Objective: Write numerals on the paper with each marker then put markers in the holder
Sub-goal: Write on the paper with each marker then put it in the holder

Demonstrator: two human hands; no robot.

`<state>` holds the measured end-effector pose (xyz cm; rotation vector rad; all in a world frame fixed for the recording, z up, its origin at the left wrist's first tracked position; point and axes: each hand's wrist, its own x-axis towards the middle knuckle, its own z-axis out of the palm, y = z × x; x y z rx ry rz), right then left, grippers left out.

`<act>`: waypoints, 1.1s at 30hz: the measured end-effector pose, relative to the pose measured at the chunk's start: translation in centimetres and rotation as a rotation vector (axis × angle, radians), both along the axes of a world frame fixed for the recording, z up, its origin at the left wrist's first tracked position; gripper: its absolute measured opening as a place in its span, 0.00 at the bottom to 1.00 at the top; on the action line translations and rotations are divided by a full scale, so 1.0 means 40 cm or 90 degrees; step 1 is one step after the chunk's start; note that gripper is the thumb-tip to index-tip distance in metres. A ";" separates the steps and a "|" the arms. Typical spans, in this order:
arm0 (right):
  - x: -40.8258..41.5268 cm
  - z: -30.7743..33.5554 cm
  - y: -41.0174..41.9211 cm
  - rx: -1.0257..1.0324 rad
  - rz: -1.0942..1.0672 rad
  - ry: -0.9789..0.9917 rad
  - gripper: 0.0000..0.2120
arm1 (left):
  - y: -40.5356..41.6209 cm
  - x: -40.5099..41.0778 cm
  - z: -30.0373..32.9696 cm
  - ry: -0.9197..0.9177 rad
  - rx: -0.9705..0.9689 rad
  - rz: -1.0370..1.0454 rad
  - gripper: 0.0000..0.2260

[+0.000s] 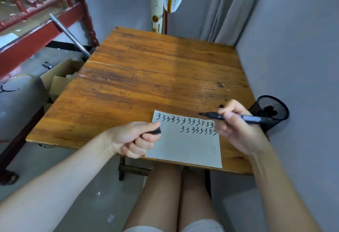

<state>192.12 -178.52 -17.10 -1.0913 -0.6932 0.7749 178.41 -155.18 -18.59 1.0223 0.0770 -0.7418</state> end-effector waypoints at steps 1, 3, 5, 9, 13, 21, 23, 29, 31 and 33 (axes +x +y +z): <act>0.017 0.005 -0.008 -0.016 -0.035 0.003 0.11 | 0.012 -0.007 -0.004 -0.017 0.050 0.079 0.20; 0.021 -0.016 0.004 -0.094 -0.109 -0.026 0.09 | 0.005 -0.005 -0.018 -0.102 0.235 0.230 0.20; -0.010 -0.063 0.050 -0.190 -0.180 -0.082 0.10 | -0.023 0.009 -0.051 -0.250 0.528 0.300 0.24; -0.080 -0.152 0.099 -0.298 -0.325 -0.085 0.10 | -0.056 0.001 -0.155 -0.481 1.038 0.130 0.21; -0.107 -0.196 0.093 -0.322 -0.372 -0.153 0.08 | -0.066 -0.008 -0.185 -0.573 1.107 0.168 0.19; -0.108 -0.201 0.102 -0.361 -0.310 -0.201 0.05 | -0.071 -0.009 -0.187 -0.596 1.120 0.195 0.19; -0.109 -0.202 0.102 -0.371 -0.317 -0.211 0.05 | -0.072 -0.009 -0.183 -0.594 1.126 0.195 0.18; -0.112 -0.200 0.101 -0.388 -0.317 -0.219 0.06 | -0.077 -0.009 -0.177 -0.579 1.123 0.193 0.17; -0.112 -0.200 0.103 -0.395 -0.329 -0.216 0.07 | -0.077 -0.010 -0.174 -0.573 1.119 0.190 0.18; -0.115 -0.194 0.103 -0.392 -0.319 -0.210 0.08 | -0.077 -0.012 -0.174 -0.572 1.115 0.187 0.18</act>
